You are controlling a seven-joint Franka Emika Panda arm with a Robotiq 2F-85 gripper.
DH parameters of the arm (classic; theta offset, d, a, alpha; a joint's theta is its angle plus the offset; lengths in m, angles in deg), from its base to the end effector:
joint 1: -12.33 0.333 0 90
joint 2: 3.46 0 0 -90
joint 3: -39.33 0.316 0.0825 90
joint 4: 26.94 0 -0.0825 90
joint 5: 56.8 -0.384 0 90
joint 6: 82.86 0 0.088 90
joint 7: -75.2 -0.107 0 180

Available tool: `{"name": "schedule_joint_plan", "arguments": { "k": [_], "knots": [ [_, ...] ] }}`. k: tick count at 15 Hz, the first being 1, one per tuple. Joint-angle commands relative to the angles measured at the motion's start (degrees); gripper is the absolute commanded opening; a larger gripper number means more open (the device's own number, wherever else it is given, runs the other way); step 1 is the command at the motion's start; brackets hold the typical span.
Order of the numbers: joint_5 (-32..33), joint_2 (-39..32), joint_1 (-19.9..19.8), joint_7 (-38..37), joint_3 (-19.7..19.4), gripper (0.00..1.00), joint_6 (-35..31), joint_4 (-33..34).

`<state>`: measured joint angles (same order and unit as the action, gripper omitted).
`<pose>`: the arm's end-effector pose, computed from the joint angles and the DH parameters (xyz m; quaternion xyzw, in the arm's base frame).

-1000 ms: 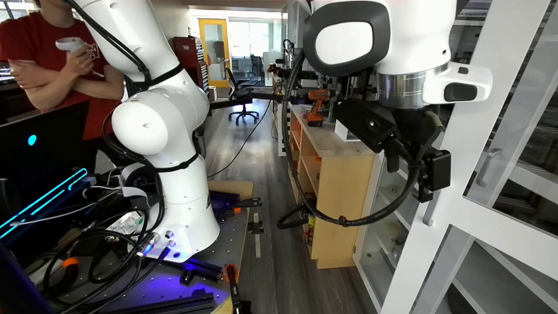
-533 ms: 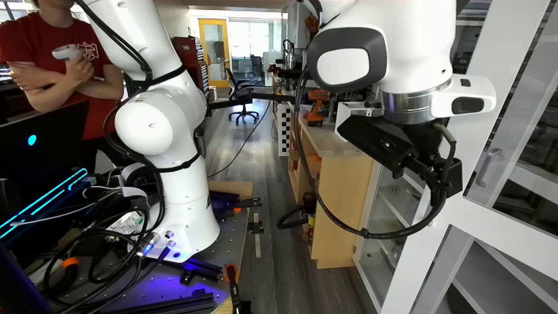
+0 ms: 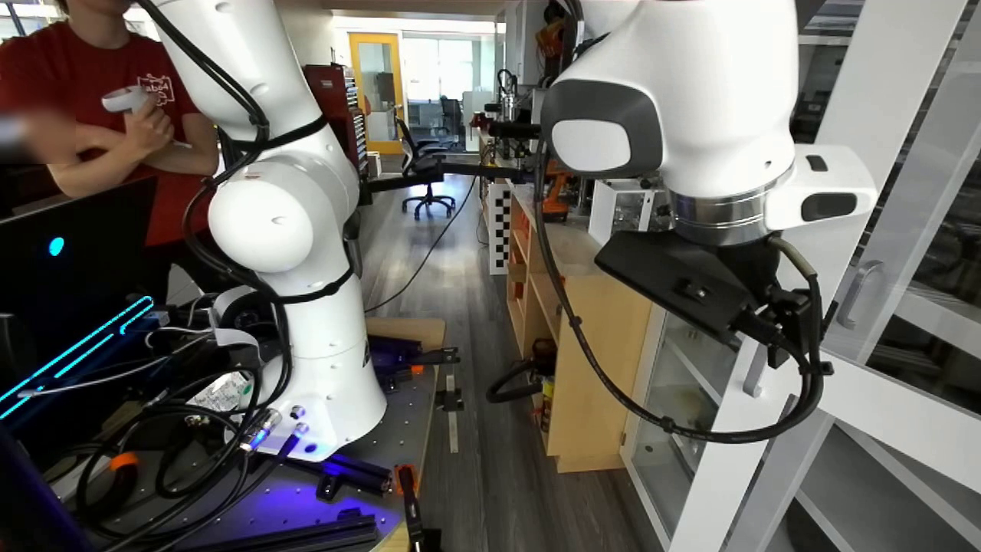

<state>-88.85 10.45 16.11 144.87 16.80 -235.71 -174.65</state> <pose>0.4256 -0.1595 0.3680 -0.9470 -0.2021 -0.2442 0.0516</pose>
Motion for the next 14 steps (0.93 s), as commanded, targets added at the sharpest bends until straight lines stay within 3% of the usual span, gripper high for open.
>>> {"name": "schedule_joint_plan", "arguments": {
  "k": [1, 8, 9, 10, 14],
  "knots": [
    [-6.0, -1.9, 2.6, 7.7, -2.0, 1.00, -1.4, 1.0],
    [-13.0, -6.0, 3.5, 15.6, -1.6, 1.00, -0.6, 3.9],
    [-13.8, -6.4, 3.6, 16.7, -1.6, 0.75, -0.3, 4.4],
    [-14.5, -6.8, 3.6, 17.3, -1.5, 0.74, -0.7, 4.7],
    [-16.2, -7.5, 3.6, 21.0, -1.4, 0.46, -0.5, 5.7]
  ]
}}
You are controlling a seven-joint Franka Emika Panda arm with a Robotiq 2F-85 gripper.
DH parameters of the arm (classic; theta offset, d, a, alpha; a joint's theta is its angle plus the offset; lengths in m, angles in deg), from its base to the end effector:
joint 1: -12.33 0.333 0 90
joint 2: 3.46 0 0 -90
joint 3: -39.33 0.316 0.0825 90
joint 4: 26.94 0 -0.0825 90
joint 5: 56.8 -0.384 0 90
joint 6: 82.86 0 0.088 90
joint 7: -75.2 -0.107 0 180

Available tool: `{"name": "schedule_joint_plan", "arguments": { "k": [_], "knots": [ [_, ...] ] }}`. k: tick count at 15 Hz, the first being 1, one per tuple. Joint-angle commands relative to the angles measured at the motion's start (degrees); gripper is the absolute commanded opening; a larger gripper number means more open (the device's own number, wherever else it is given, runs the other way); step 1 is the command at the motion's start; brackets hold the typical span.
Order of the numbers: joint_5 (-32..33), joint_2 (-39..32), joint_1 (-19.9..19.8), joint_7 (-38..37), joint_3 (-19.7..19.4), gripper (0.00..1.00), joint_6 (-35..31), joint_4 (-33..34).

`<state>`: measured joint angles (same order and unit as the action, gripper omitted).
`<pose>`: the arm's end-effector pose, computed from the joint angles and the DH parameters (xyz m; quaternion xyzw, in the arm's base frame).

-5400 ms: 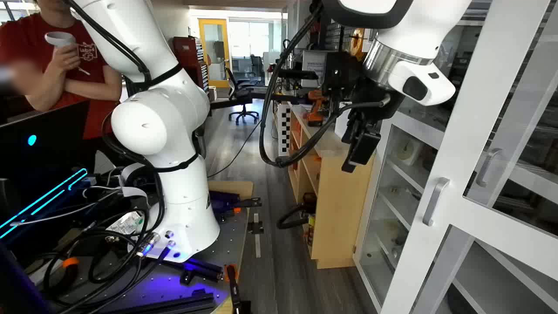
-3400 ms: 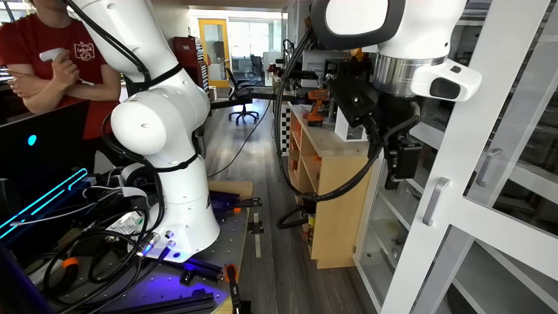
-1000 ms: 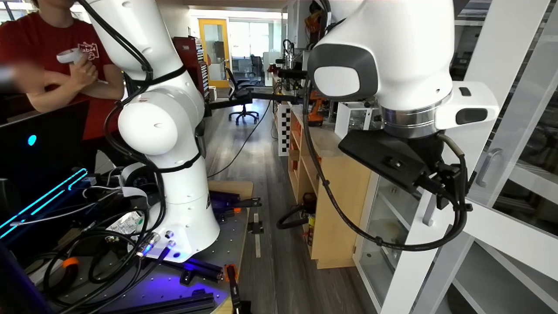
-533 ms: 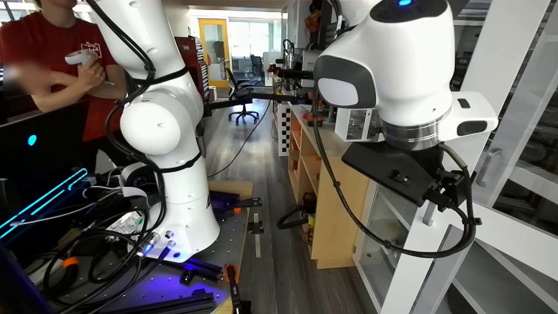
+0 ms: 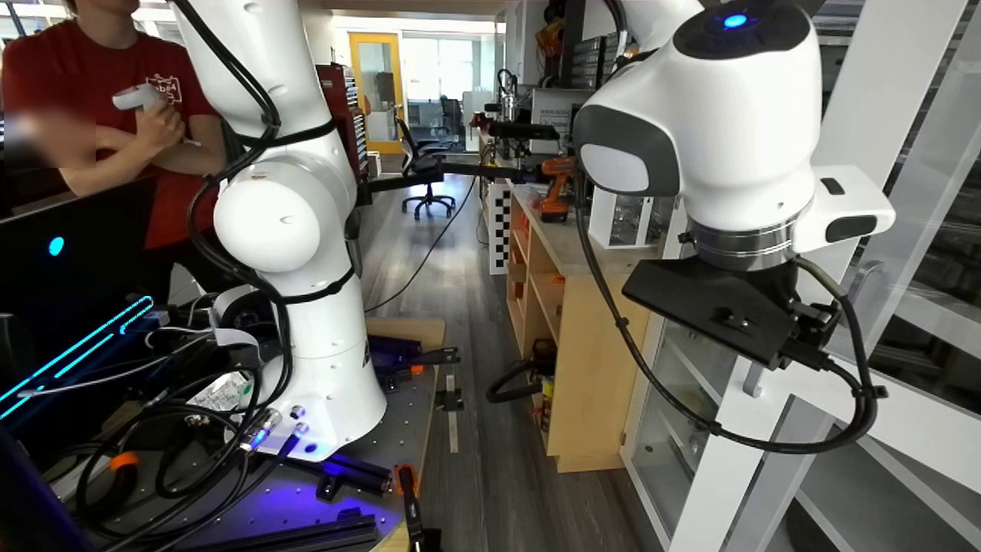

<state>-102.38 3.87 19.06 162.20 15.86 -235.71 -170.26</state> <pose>0.4507 -0.1569 0.3490 -0.9249 -0.2619 -0.2696 0.0566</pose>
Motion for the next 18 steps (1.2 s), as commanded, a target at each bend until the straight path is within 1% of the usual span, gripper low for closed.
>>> {"name": "schedule_joint_plan", "arguments": {
  "k": [1, 6, 8, 10, 14, 18],
  "knots": [
    [-2.7, -0.9, 0.5, 4.0, -0.4, 0.39, -0.8, 1.3],
    [-1.2, -0.5, 0.1, 3.1, 0.0, 0.07, -2.2, 0.8],
    [-1.2, -0.5, 0.1, 3.1, 0.0, 0.00, -3.4, 0.7],
    [-2.0, -0.9, 0.3, 2.7, 0.2, 0.04, -3.6, 0.9],
    [-3.7, -1.9, 1.1, 2.2, 0.7, 0.05, -3.4, 2.1],
    [-5.6, -4.5, 1.7, 1.3, 2.0, 0.05, -3.1, 4.9]
  ]
}}
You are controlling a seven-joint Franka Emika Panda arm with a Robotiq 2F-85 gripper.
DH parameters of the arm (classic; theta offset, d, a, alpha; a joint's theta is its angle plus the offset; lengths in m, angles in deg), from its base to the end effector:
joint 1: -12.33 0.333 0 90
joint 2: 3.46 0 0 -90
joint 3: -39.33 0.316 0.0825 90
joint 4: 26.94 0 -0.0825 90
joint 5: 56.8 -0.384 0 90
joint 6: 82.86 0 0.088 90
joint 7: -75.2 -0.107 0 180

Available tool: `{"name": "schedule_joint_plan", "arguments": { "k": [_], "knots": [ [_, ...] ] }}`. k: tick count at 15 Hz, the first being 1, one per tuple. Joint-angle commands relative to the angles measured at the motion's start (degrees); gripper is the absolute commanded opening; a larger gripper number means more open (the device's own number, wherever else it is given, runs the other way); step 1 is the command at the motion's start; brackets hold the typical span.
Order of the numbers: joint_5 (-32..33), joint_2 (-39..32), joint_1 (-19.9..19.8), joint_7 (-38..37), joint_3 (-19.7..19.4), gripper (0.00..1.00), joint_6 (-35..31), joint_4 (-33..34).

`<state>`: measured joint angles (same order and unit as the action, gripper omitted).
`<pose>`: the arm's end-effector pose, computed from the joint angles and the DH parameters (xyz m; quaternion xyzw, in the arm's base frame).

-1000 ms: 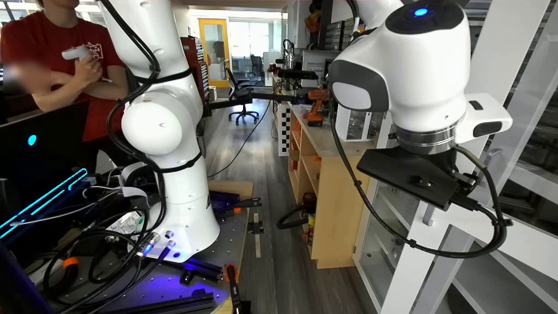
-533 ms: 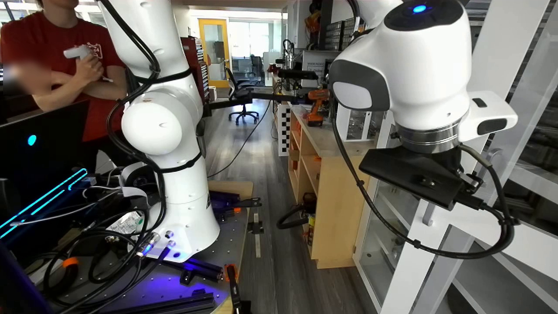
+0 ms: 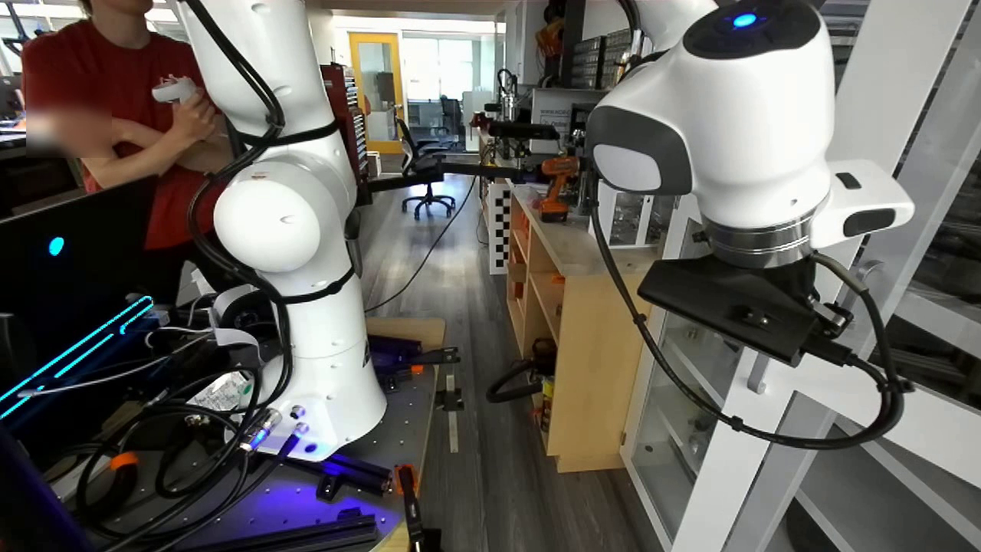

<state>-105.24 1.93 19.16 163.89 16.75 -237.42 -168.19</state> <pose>0.4637 -0.1568 0.3518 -0.9226 -0.2597 -0.2819 0.0431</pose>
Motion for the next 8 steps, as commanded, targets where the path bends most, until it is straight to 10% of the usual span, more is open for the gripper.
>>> {"name": "schedule_joint_plan", "arguments": {
  "k": [1, 8],
  "knots": [
    [-3.4, -3.6, 1.8, -0.9, 1.6, 0.05, -1.3, 4.0],
    [-5.7, -12.1, 2.4, -6.8, 5.6, 0.05, -3.9, 12.9]
  ]
}}
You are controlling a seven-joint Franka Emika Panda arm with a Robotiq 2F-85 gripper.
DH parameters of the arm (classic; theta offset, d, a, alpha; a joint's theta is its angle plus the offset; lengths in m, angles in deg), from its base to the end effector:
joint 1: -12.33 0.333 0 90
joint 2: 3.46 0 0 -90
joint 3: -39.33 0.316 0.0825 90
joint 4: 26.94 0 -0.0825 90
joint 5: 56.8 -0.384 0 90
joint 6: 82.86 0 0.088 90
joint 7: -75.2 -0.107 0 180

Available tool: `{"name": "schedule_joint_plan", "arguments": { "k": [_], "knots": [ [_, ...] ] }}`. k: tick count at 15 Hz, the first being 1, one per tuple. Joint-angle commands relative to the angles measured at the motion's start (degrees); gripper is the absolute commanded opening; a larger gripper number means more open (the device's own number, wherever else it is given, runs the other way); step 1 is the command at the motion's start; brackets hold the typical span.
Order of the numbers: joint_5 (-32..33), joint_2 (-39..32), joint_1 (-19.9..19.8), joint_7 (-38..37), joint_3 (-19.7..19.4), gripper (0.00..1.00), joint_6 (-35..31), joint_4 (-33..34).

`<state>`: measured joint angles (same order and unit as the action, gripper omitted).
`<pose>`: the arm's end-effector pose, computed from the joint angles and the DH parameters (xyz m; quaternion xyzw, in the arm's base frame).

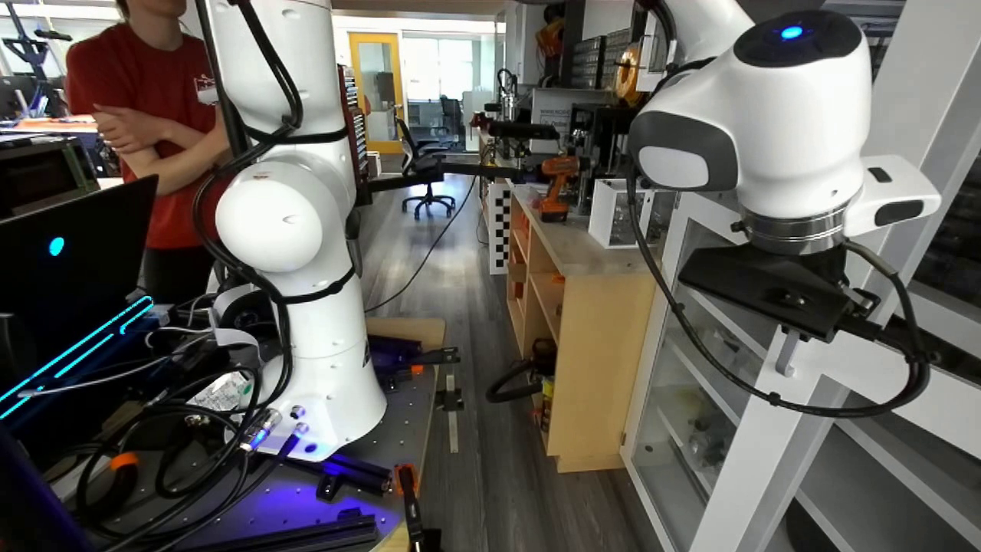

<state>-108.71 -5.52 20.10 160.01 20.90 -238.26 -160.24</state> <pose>0.5177 -0.1255 0.3520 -0.9239 -0.2482 -0.2877 0.0462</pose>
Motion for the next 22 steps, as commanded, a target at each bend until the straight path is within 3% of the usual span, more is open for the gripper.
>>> {"name": "schedule_joint_plan", "arguments": {
  "k": [1, 11, 19, 21, 22],
  "knots": [
    [-2.5, -6.2, 1.6, -4.4, 2.0, 0.05, -4.2, 6.5],
    [-0.4, -19.6, 4.0, -19.9, 4.8, 0.05, -11.2, 21.4],
    [2.9, -27.6, 6.4, -29.2, 2.9, 0.05, -12.8, 31.1],
    [5.8, -28.2, 8.0, -32.8, 0.7, 0.06, -11.6, 31.2],
    [9.9, -28.3, 10.6, -37.0, -2.6, 0.42, -11.8, 29.9]
  ]
}}
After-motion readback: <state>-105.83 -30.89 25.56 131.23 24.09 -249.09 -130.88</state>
